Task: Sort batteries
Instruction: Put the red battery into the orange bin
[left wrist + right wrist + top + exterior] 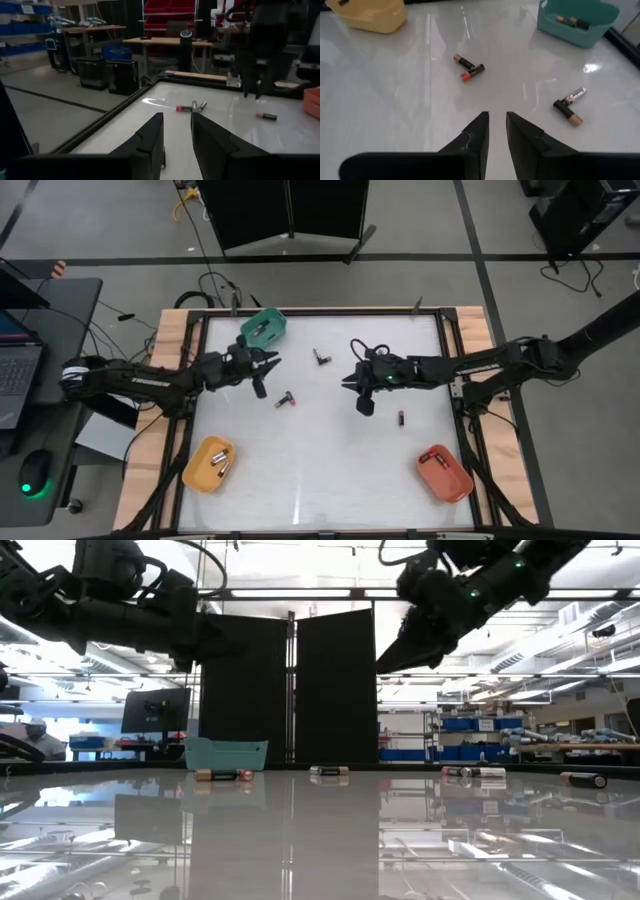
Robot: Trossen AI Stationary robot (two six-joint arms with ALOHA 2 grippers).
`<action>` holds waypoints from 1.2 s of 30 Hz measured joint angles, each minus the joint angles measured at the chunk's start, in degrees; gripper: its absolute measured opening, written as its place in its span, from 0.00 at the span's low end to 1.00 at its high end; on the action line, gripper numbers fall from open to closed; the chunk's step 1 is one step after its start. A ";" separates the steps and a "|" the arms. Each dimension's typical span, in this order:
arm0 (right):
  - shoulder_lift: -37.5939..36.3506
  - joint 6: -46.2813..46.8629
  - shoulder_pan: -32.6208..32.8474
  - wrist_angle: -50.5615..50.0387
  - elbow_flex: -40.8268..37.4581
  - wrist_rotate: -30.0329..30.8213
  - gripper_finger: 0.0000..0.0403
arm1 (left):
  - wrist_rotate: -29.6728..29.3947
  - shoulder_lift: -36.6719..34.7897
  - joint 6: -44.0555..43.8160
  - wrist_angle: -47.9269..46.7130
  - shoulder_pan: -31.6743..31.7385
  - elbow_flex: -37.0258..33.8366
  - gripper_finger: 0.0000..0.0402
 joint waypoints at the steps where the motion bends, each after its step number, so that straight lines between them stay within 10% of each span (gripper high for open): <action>1: 1.24 0.94 -0.09 -0.27 0.85 -0.32 0.20 | 0.00 0.01 -0.38 0.22 0.04 -0.09 0.26; 22: 35.74 12.03 5.03 -5.43 32.39 5.43 0.46 | 2.10 0.01 8.30 4.81 0.04 -0.20 0.26; 36: 47.26 15.90 5.20 -5.77 39.30 9.55 0.54 | 2.12 0.01 8.37 3.04 0.04 -0.35 0.26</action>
